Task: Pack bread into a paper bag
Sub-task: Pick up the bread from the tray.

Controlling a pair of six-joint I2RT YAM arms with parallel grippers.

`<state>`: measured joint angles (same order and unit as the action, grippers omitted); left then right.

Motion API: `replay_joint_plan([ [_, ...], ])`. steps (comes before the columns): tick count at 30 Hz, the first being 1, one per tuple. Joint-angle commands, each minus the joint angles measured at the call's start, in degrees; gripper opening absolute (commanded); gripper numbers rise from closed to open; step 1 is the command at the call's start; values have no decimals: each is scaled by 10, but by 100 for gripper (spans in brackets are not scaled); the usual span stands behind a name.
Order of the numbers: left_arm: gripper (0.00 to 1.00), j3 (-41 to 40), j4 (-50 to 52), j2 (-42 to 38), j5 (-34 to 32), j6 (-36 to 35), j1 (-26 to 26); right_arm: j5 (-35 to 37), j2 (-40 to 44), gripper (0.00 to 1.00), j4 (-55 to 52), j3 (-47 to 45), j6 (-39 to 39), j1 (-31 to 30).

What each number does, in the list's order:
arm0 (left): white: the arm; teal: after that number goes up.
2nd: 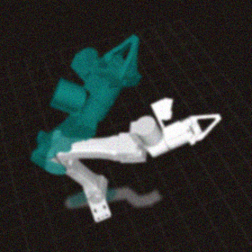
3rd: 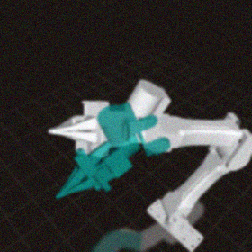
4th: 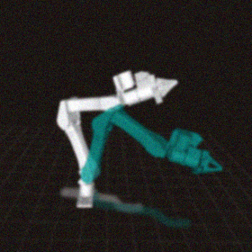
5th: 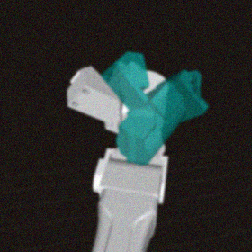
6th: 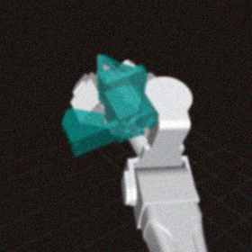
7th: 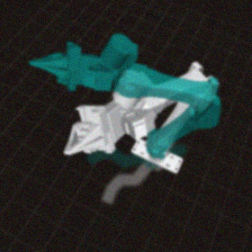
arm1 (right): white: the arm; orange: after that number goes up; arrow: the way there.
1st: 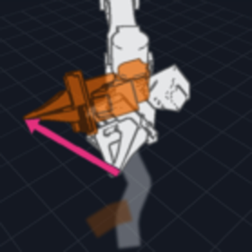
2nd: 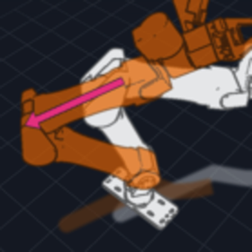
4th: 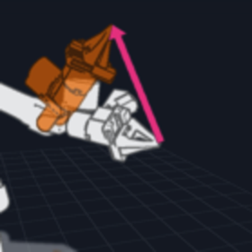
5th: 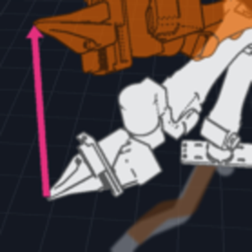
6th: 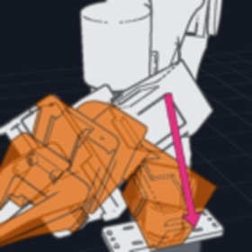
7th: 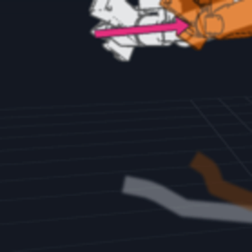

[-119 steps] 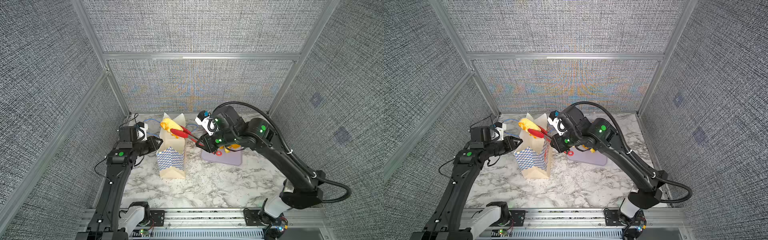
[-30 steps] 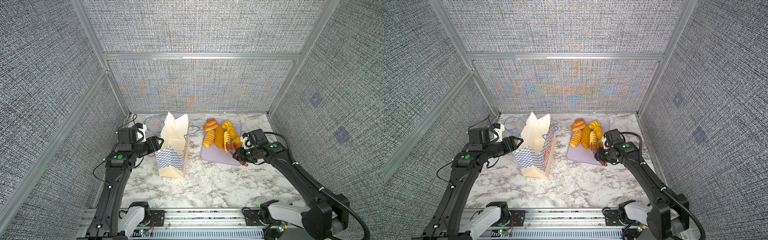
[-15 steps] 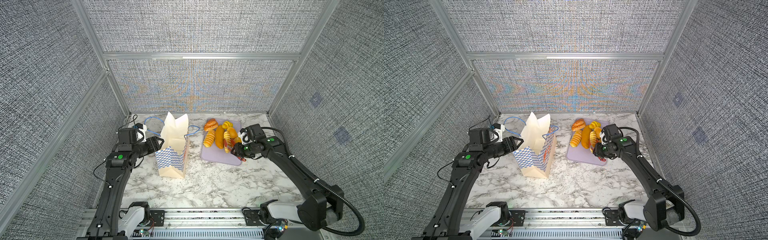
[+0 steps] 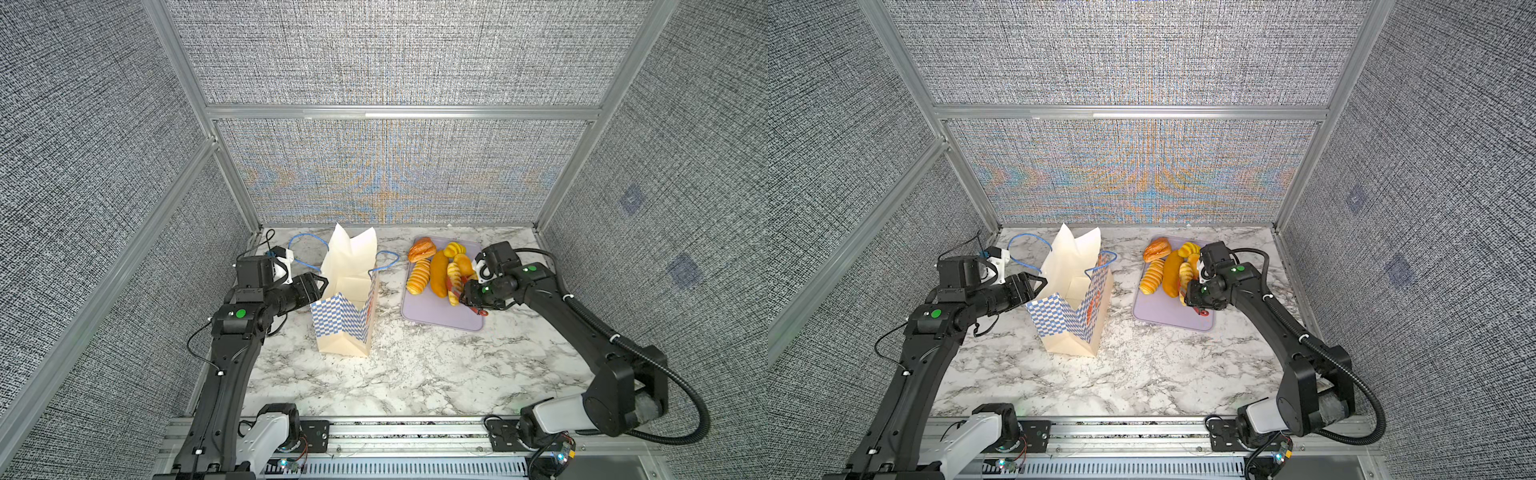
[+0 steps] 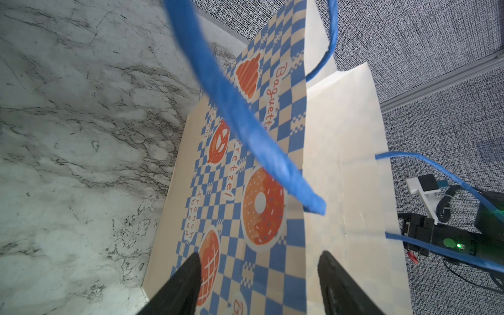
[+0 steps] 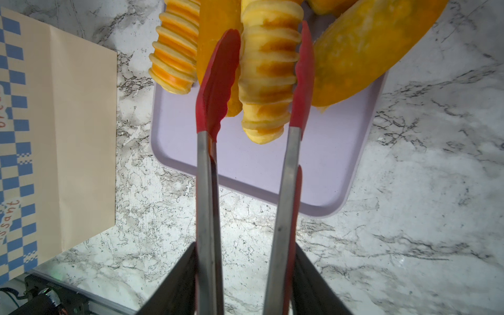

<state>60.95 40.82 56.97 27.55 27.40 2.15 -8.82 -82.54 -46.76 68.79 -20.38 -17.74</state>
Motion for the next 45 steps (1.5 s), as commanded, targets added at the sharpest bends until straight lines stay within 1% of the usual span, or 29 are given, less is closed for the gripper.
replay_joint_plan([
  [1,69,1,-7,2,3,-1,0,5,-10,52,18,6,4,0],
  [7,69,2,-6,1,4,0,0,11,-27,52,27,7,4,-1],
  [11,69,3,-5,-1,3,0,0,10,-20,43,30,4,0,-1],
  [16,69,5,-4,-2,3,2,0,3,19,36,27,-1,-10,-1],
  [25,69,6,-6,-3,4,6,0,-13,101,35,1,2,-20,-2],
  [29,69,7,-5,-3,5,7,0,-40,132,34,1,16,-20,-3],
  [35,69,8,-5,-3,7,10,0,-91,163,34,13,66,-21,-16],
  [45,69,8,-4,-4,8,12,0,-161,192,34,105,114,-41,-58],
])
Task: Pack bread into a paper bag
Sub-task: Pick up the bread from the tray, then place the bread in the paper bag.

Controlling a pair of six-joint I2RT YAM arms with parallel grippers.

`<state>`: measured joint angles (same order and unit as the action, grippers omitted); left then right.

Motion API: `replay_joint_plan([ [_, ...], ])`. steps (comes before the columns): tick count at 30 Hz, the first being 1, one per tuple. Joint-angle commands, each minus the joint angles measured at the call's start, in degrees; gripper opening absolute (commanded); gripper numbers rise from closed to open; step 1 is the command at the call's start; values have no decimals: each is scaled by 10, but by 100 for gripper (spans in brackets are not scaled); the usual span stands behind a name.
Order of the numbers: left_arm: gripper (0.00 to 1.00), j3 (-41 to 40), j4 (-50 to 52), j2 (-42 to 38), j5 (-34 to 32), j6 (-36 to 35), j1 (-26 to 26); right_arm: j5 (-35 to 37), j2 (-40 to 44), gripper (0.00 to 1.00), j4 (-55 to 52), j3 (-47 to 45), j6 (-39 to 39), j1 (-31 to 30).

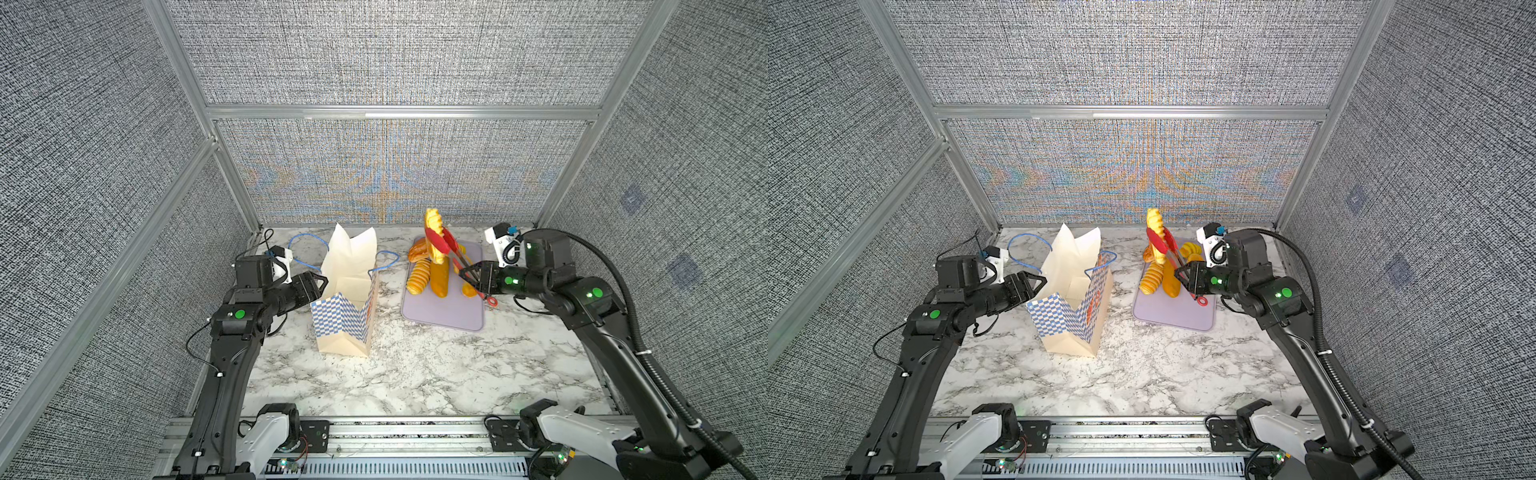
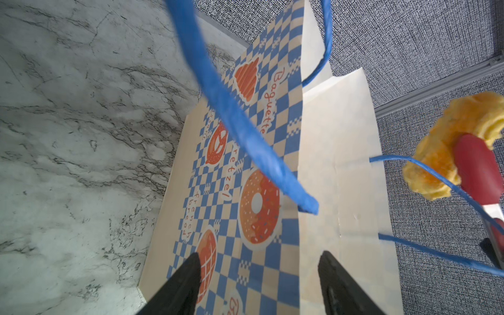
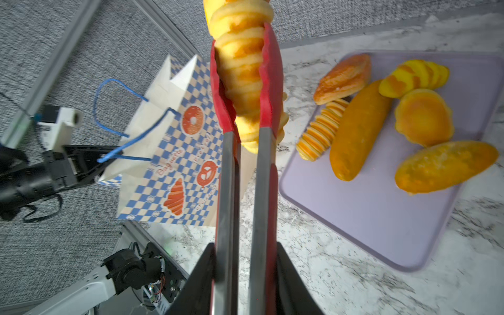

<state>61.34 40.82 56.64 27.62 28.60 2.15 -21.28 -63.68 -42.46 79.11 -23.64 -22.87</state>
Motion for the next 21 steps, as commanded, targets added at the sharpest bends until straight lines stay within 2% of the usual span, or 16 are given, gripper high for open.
replay_joint_plan([
  [1,69,3,-5,0,8,1,0,-44,2,34,69,17,-9,-13],
  [14,67,2,-7,1,7,4,0,-74,-57,34,139,84,9,-134],
  [21,67,2,-6,0,6,4,0,-71,-103,34,120,117,20,-176],
])
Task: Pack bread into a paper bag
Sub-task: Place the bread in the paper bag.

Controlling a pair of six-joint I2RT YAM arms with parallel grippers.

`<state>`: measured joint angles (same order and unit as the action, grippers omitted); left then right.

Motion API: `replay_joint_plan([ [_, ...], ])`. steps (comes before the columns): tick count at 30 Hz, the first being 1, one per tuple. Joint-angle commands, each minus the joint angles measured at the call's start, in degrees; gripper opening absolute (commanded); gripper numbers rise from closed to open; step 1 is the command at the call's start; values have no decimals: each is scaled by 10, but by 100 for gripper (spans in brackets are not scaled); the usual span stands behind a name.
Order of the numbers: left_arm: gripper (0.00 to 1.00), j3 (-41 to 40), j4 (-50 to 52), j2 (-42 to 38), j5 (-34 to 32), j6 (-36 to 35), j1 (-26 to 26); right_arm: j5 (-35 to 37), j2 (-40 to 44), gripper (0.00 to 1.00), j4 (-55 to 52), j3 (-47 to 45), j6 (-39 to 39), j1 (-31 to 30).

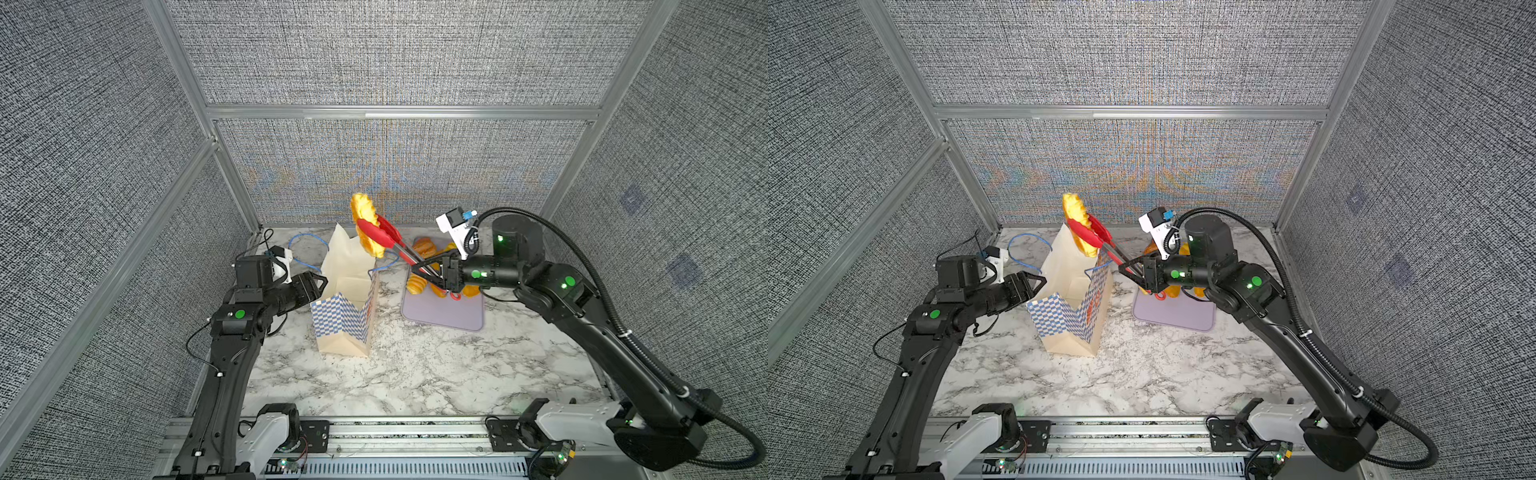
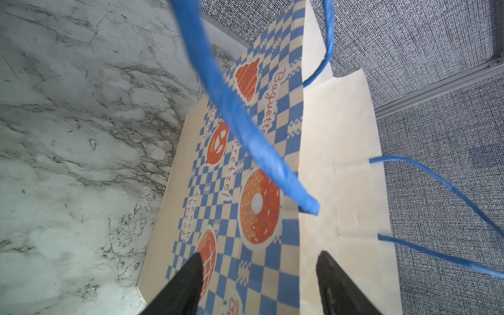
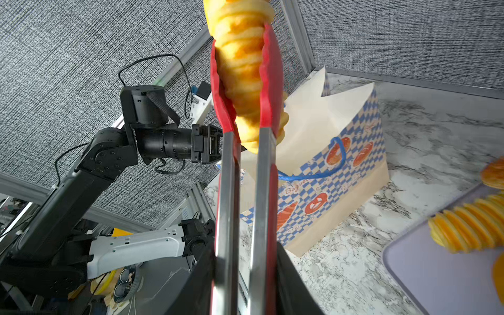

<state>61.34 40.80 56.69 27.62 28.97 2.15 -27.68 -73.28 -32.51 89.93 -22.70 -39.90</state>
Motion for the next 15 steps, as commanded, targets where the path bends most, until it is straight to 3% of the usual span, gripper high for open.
replay_joint_plan([
  [1,67,2,-6,-1,7,0,0,-5,-14,34,15,11,10,-9],
  [15,66,0,-5,-3,5,0,0,14,-69,34,-44,16,31,-29],
])
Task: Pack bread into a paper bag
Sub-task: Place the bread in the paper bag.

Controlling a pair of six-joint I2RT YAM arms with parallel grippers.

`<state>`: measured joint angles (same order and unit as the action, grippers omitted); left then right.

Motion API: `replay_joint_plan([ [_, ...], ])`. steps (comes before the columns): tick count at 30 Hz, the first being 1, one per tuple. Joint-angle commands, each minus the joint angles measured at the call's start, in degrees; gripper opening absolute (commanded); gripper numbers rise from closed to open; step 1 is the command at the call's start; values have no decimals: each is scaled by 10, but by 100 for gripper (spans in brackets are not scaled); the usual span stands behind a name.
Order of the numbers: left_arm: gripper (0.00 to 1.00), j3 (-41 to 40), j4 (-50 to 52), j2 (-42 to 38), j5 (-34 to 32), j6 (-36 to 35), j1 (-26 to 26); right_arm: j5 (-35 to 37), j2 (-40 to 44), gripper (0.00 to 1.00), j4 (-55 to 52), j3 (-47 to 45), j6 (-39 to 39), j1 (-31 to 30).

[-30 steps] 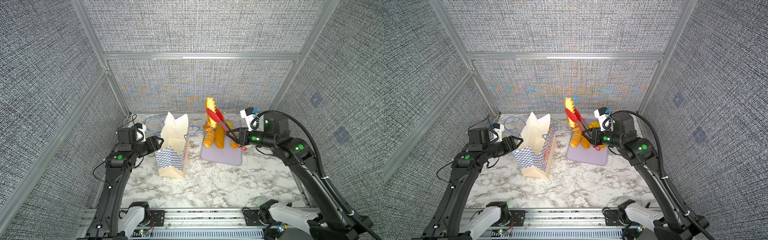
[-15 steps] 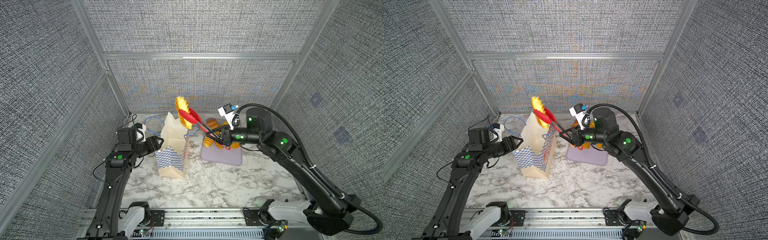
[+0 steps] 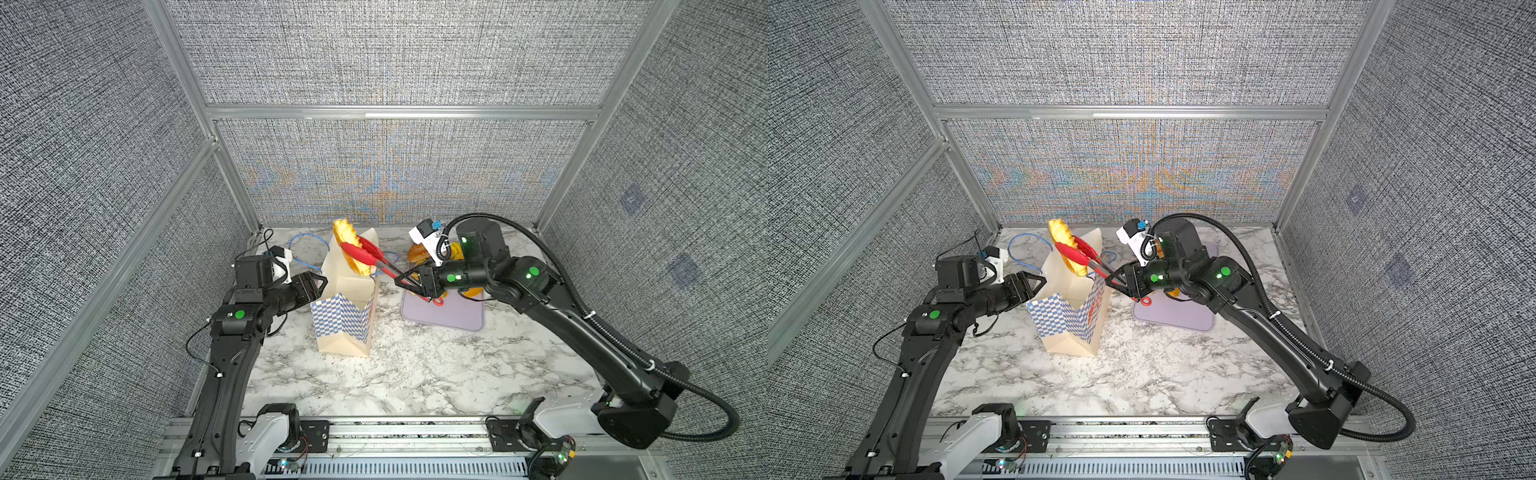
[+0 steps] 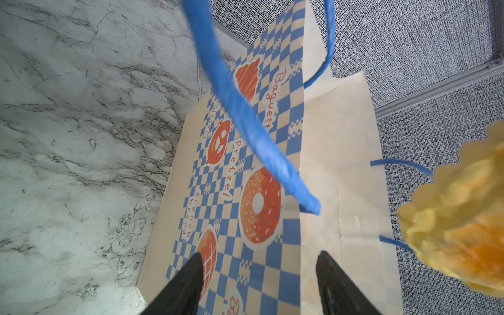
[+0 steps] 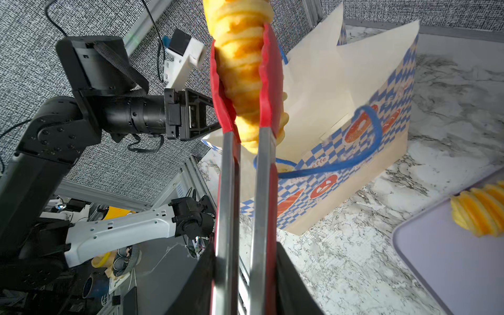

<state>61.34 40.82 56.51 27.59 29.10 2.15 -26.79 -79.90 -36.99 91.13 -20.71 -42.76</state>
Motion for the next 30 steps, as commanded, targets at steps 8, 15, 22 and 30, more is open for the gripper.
replay_joint_plan([
  [8,64,-1,-6,-3,4,0,0,13,-7,40,-5,-4,12,-2],
  [15,64,-1,-6,-1,4,0,0,17,-5,51,-3,-5,10,-3],
  [22,63,-2,-5,-3,4,0,0,19,-4,56,-1,-3,9,-3],
  [30,64,0,-3,-3,4,-1,0,20,-4,57,4,2,6,-3],
])
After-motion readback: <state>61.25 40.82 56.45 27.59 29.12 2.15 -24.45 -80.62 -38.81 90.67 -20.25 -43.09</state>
